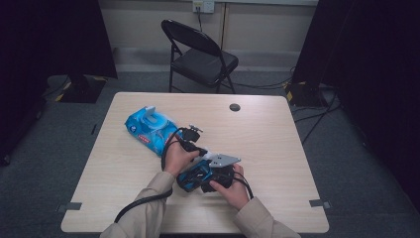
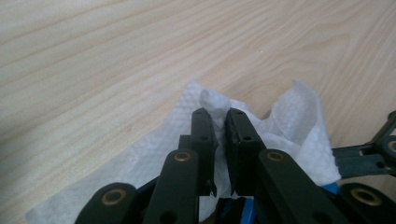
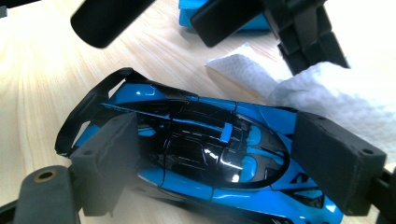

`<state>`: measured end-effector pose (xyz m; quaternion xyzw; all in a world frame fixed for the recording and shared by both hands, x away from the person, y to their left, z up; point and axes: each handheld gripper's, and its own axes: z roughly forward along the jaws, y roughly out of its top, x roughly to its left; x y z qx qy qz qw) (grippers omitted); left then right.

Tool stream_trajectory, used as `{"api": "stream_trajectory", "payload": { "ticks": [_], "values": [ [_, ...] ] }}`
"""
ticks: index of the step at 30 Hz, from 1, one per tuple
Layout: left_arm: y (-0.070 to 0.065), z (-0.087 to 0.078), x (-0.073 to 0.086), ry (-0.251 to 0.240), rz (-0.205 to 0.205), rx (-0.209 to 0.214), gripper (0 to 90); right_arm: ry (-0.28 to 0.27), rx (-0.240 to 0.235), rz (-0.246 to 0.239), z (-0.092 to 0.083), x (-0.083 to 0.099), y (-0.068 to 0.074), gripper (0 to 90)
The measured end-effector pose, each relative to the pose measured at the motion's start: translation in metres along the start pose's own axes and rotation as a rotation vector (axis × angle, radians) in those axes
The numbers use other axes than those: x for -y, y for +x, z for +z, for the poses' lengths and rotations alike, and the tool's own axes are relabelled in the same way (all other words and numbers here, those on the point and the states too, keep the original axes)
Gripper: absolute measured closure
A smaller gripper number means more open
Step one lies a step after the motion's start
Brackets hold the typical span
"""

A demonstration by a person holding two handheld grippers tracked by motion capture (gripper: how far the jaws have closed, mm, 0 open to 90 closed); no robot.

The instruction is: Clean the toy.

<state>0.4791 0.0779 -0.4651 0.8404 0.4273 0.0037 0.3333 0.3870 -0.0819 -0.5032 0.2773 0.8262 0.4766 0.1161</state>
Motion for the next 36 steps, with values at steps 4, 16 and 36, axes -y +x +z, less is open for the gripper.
{"api": "stream_trajectory", "payload": {
  "ticks": [4, 16, 36],
  "values": [
    [-0.002, -0.011, -0.002, -0.007, 0.01, 0.005, 82.4, -0.003, 0.0, -0.002, 0.0, 0.0, 0.0, 15.1],
    [-0.01, -0.028, -0.007, -0.025, 0.031, 0.03, 82.0, 0.005, 0.005, 0.039, -0.016, 0.0, -0.008, 18.1],
    [-0.077, -0.004, -0.041, -0.011, 0.179, 0.141, 81.8, 0.023, 0.114, 0.144, -0.093, 0.034, -0.043, 20.3]
  ]
}}
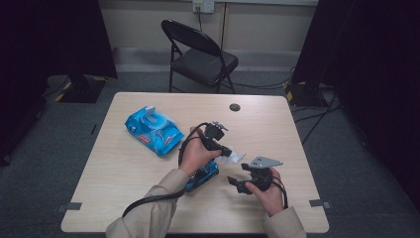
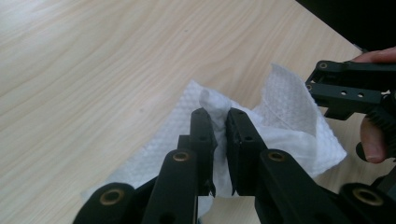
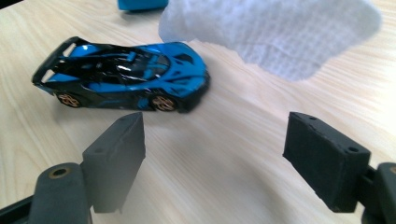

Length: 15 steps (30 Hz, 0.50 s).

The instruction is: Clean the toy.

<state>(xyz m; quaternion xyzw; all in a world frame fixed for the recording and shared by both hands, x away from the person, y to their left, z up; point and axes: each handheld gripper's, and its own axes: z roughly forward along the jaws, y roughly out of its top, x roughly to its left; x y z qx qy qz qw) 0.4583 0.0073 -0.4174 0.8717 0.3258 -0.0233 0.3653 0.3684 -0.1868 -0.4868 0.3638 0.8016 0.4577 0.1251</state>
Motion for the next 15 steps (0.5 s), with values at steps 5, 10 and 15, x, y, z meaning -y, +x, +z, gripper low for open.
{"api": "stream_trajectory", "payload": {
  "ticks": [5, 10, 15],
  "values": [
    [-0.014, 0.017, -0.004, 0.021, 0.034, 0.04, 81.8, -0.004, 0.023, 0.015, -0.011, 0.006, -0.004, 21.4],
    [-0.023, 0.03, -0.004, 0.036, 0.051, 0.064, 81.8, -0.004, 0.056, 0.03, -0.021, 0.014, -0.008, 23.7],
    [-0.029, 0.039, -0.002, 0.058, 0.073, 0.077, 81.8, -0.007, 0.082, 0.056, -0.029, 0.02, -0.015, 24.9]
  ]
}}
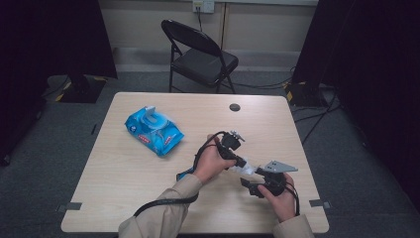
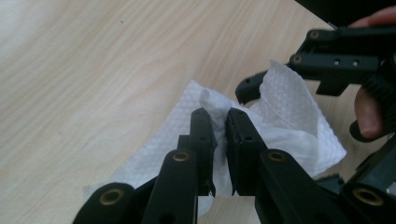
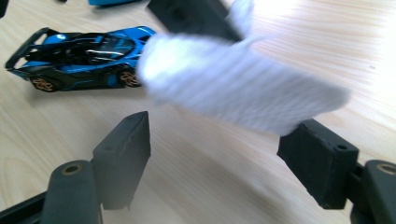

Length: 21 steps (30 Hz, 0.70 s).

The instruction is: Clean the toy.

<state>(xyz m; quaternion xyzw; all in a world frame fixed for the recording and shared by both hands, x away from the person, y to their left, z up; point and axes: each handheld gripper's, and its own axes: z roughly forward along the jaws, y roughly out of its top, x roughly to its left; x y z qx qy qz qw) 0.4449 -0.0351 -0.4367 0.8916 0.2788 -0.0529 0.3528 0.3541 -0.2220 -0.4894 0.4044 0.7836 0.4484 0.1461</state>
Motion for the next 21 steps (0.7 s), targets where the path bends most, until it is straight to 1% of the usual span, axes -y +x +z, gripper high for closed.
{"api": "stream_trajectory", "payload": {
  "ticks": [1, 4, 5, 6, 9, 10, 11, 13, 15, 18, 20, 21],
  "values": [
    [-0.001, 0.002, 0.0, -0.002, -0.008, 0.007, 81.7, -0.003, 0.007, 0.003, -0.002, 0.001, -0.002, 25.7],
    [-0.002, 0.006, 0.001, 0.008, -0.002, 0.011, 81.2, -0.009, 0.014, 0.011, -0.006, 0.001, -0.004, 27.0],
    [-0.003, 0.007, 0.001, 0.003, -0.008, 0.013, 79.4, -0.011, 0.016, 0.012, -0.007, 0.001, -0.005, 27.9],
    [-0.002, 0.007, 0.001, -0.009, -0.007, 0.008, 74.6, -0.008, 0.019, 0.012, -0.008, 0.002, -0.005, 28.2],
    [-0.002, 0.005, 0.002, -0.004, -0.003, 0.005, 74.8, -0.003, 0.019, 0.014, -0.007, 0.003, -0.005, 28.5],
    [-0.001, 0.003, 0.002, -0.006, 0.001, 0.003, 72.7, 0.0, 0.015, 0.009, -0.006, 0.003, -0.005, 28.8],
    [-0.001, 0.001, 0.003, -0.01, 0.009, 0.0, 72.7, 0.0, 0.015, 0.009, -0.006, 0.003, -0.005, 28.8],
    [0.0, -0.002, 0.004, -0.023, 0.018, -0.011, 67.3, 0.0, 0.015, 0.009, -0.006, 0.003, -0.005, 29.1],
    [0.002, -0.006, 0.007, -0.027, 0.019, -0.011, 64.1, 0.002, 0.016, 0.011, -0.006, 0.002, -0.005, 29.7],
    [0.005, -0.013, 0.011, -0.031, 0.025, -0.032, 58.5, 0.004, 0.019, 0.006, -0.005, 0.002, -0.004, 31.8],
    [0.007, -0.018, 0.015, -0.037, 0.025, -0.039, 52.7, 0.004, 0.027, 0.003, -0.005, 0.002, -0.004, 34.4],
    [0.008, -0.021, 0.017, -0.042, 0.032, -0.047, 48.5, 0.001, 0.034, 0.001, -0.005, 0.002, -0.004, 35.6]
  ]
}}
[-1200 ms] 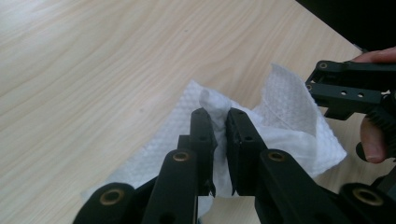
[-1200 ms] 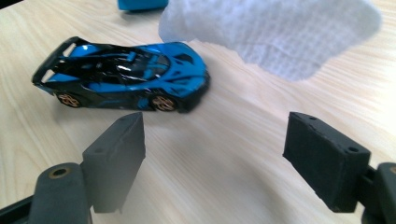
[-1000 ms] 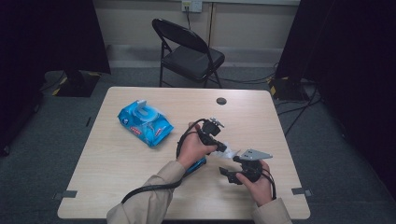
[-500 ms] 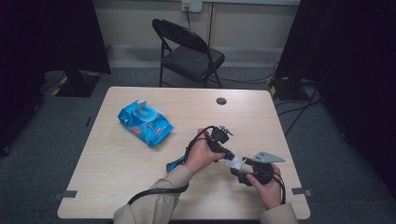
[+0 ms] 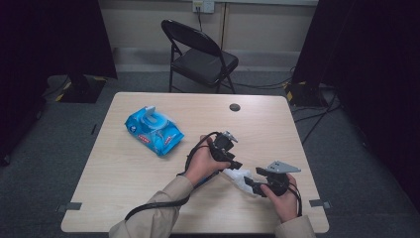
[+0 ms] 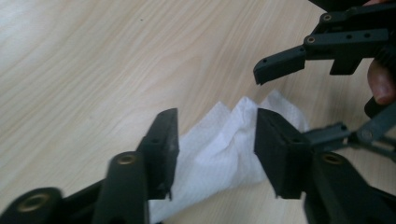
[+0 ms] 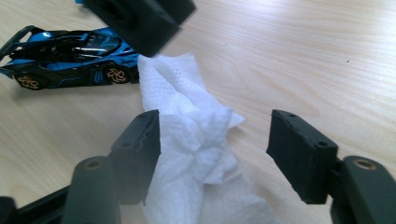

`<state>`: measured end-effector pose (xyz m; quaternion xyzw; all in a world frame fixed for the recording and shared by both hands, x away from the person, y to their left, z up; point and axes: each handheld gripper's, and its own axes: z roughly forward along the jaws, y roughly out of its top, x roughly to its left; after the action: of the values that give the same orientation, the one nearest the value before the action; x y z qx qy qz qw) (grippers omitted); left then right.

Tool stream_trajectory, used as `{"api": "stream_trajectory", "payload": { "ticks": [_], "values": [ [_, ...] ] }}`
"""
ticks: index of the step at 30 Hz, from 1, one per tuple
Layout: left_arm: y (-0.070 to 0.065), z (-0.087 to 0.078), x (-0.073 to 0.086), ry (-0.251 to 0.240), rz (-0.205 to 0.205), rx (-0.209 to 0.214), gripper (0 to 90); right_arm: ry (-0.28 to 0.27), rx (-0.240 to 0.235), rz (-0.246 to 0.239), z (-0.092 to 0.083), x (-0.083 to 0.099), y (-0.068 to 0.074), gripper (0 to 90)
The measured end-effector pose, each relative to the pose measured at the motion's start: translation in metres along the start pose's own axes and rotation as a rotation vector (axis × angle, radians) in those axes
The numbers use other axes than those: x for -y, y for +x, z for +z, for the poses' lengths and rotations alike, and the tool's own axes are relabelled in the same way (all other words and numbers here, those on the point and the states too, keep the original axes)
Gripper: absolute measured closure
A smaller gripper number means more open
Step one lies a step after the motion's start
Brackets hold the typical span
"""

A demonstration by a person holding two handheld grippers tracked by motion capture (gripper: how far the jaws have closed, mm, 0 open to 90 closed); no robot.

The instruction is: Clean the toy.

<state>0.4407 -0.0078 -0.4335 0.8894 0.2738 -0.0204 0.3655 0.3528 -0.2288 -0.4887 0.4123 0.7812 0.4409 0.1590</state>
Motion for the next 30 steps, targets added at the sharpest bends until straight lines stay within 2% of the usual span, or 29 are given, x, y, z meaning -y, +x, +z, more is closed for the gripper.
{"api": "stream_trajectory", "payload": {
  "ticks": [6, 9, 10, 15, 18, 26, 28, 30],
  "values": [
    [0.011, -0.016, 0.018, -0.026, 0.021, -0.047, 37.7, 0.0, 0.015, -0.004, 0.001, -0.002, 0.001, 39.9],
    [0.021, -0.025, 0.032, -0.015, 0.032, -0.078, 32.3, 0.013, 0.004, -0.018, 0.006, -0.002, 0.005, 39.8],
    [0.021, -0.025, 0.032, -0.015, 0.032, -0.078, 31.4, 0.013, 0.004, -0.018, 0.006, -0.002, 0.005, 39.8],
    [0.027, -0.03, 0.045, 0.051, 0.065, -0.125, 26.3, 0.028, 0.0, -0.02, 0.01, -0.001, 0.006, 38.9],
    [0.03, -0.028, 0.05, 0.048, 0.045, -0.122, 24.6, 0.028, -0.002, -0.024, 0.012, -0.002, 0.007, 38.6],
    [0.035, -0.02, 0.06, 0.077, 0.034, -0.136, 22.7, 0.033, -0.013, -0.029, 0.014, -0.002, 0.007, 37.9],
    [0.037, -0.019, 0.062, 0.076, 0.034, -0.158, 21.8, 0.034, -0.016, -0.029, 0.015, -0.002, 0.008, 37.8],
    [0.038, -0.018, 0.062, 0.067, 0.023, -0.148, 20.9, 0.033, -0.018, -0.028, 0.015, -0.002, 0.008, 37.7]
  ]
}}
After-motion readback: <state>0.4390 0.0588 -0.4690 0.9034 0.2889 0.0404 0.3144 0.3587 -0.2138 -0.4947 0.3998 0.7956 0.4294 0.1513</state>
